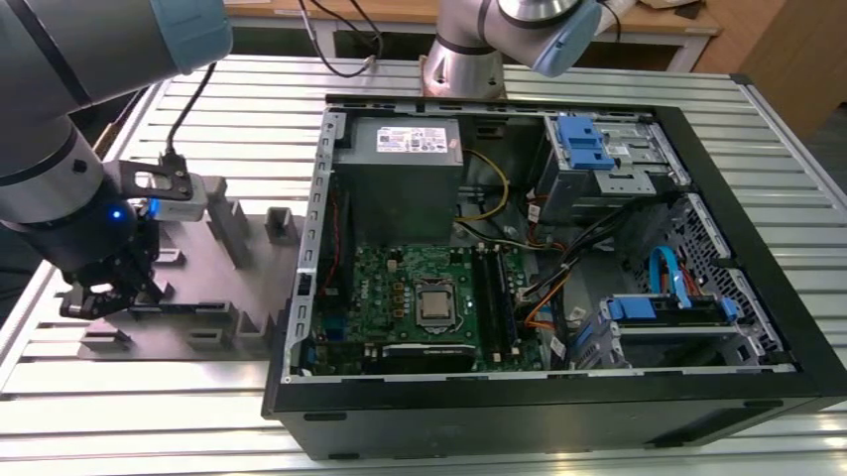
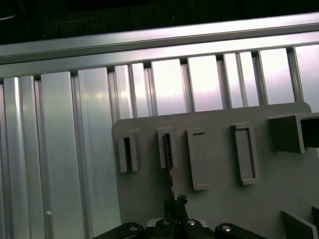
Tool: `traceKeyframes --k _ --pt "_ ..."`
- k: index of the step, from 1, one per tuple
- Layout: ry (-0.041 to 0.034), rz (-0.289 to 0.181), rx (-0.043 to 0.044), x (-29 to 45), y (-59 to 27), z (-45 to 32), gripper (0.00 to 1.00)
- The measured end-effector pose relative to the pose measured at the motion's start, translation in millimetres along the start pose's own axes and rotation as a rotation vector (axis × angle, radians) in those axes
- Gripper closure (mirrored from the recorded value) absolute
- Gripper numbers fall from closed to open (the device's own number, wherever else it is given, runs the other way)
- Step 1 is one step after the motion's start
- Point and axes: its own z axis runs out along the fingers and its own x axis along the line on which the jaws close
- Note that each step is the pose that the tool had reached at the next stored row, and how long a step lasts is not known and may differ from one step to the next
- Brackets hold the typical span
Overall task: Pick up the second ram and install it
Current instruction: 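Pick up the second ram and move it above second insertion slot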
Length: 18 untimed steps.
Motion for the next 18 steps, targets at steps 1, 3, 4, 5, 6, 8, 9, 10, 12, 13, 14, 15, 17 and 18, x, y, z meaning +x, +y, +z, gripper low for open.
traceKeyframes --k 1,3,4,5,6,8,9,10,12,13,14,15,17,18 --pt "0.0014 -0.010 -0.0001 0.0 0.0 0.1 0.89" --pt "0.0073 -0.024 0.0000 0.0 0.0 0.4 0.89" --pt "0.0101 -0.032 0.0001 0.0 0.0 0.5 0.89" --pt "0.0126 -0.041 0.0001 0.0 0.0 0.7 0.89" --pt "0.0136 -0.049 -0.0002 0.1 0.0 0.7 0.89" --pt "0.0147 -0.075 -0.0008 0.0 0.0 1.1 0.89" --pt "0.0154 -0.091 -0.0012 0.0 0.0 1.3 0.89" --pt "0.0161 -0.107 -0.0017 0.0 -0.1 1.5 0.89" --pt "0.0173 -0.134 -0.0024 0.0 0.0 1.8 0.89" --pt "0.0174 -0.139 -0.0024 -0.1 -0.1 2.0 0.89" --pt "0.0175 -0.139 -0.0024 -0.1 -0.1 2.0 0.89" --pt "0.0175 -0.139 -0.0025 -0.1 -0.1 2.0 0.89" --pt "0.0172 -0.139 -0.0025 -0.1 -0.1 2.0 0.89" --pt "0.0170 -0.139 -0.0025 -0.1 -0.1 2.0 0.89"
